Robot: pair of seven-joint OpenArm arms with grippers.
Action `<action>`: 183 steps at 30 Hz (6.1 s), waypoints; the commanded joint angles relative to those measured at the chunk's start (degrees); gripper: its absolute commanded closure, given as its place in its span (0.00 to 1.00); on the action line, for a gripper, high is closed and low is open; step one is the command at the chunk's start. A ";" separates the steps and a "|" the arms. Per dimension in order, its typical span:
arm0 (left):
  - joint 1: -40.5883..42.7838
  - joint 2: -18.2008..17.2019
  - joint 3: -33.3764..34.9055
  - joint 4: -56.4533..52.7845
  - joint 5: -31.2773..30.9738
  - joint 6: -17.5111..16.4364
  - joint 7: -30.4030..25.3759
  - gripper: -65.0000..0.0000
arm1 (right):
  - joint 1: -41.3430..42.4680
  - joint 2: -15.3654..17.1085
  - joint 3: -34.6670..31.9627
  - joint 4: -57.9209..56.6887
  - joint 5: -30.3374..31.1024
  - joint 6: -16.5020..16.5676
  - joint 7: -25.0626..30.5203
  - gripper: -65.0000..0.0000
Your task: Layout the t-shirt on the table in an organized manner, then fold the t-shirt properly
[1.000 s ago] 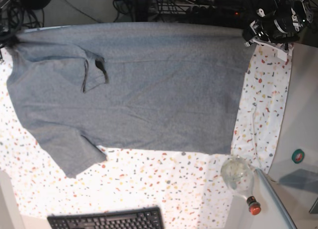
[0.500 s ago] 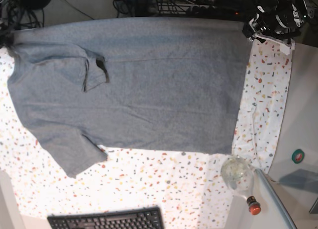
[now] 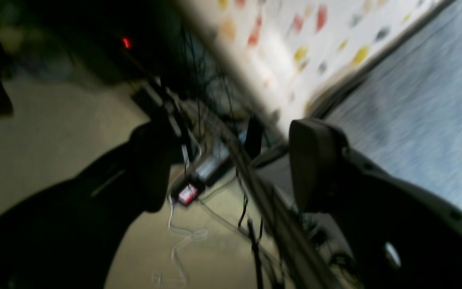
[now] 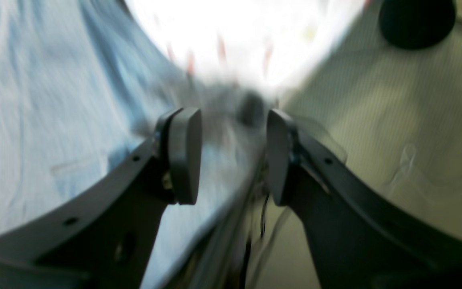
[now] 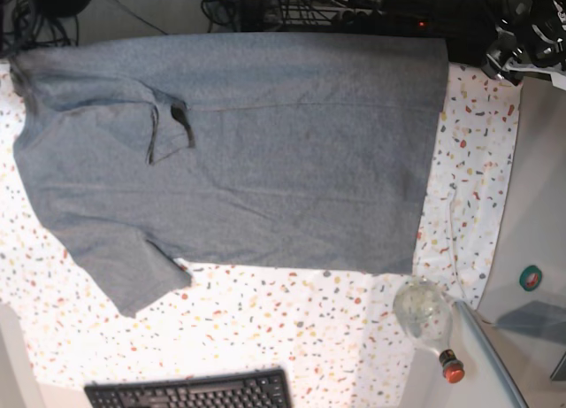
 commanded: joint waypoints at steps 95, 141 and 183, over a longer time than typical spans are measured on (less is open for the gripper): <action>-6.50 -3.53 3.44 -3.43 -0.75 -0.40 -0.24 0.61 | 24.20 11.15 -37.20 -36.85 -5.44 7.72 24.25 0.41; -44.92 -3.62 29.81 -46.06 15.52 -0.58 -11.23 0.28 | 19.28 6.50 -36.68 -13.64 -6.67 7.81 14.76 1.00; -20.04 -2.39 25.59 -3.07 15.08 -0.23 1.70 1.00 | 19.45 6.06 -37.12 -14.17 -6.85 7.81 15.02 1.00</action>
